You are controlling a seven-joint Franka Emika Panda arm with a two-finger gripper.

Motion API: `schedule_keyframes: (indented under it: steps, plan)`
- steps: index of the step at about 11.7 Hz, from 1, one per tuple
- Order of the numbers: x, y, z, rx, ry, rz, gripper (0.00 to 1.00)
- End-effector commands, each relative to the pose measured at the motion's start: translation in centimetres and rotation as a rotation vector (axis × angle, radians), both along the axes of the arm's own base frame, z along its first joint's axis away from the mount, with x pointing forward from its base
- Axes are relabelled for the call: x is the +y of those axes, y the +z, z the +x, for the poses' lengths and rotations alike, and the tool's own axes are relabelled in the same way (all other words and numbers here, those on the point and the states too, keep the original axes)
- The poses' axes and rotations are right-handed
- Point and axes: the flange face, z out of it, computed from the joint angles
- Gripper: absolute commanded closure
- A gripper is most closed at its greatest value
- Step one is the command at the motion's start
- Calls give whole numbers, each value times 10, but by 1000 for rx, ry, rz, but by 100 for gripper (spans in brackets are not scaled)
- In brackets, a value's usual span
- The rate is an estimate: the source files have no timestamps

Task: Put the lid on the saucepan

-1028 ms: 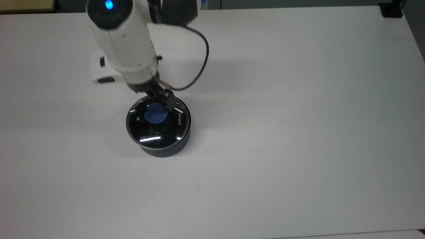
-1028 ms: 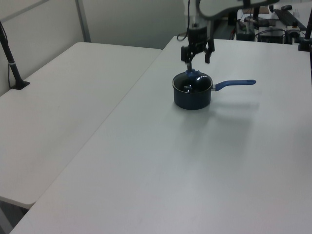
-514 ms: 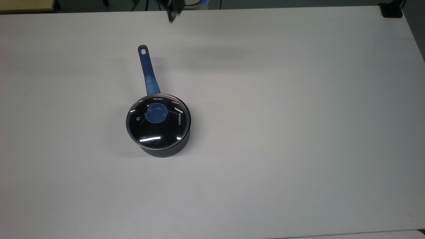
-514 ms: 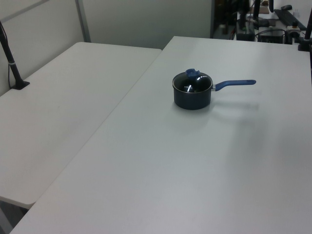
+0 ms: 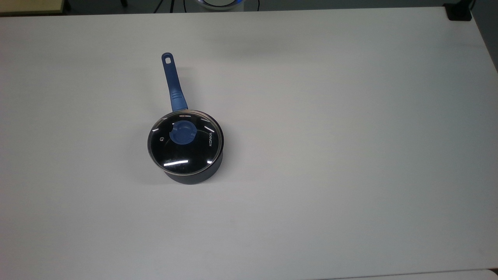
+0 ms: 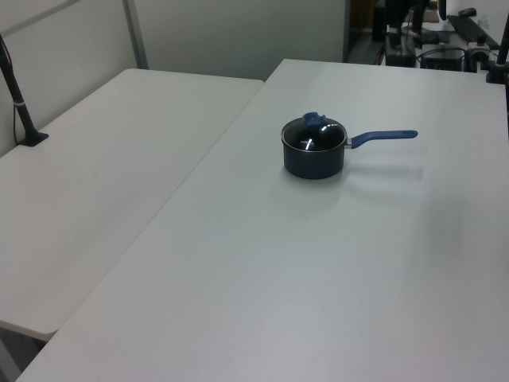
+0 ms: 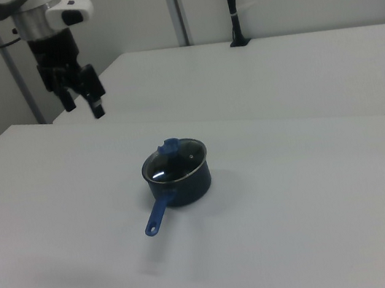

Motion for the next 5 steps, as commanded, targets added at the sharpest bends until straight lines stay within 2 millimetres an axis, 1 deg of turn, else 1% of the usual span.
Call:
schedule_keyframes:
  steps: [1, 3, 5]
  plan:
    - [-8, -6, 11, -89, 171, -3, 0]
    - [-20, -5, 18, -131, 197, -13, 0]
    - [-23, -6, 19, -128, 190, -8, 0]
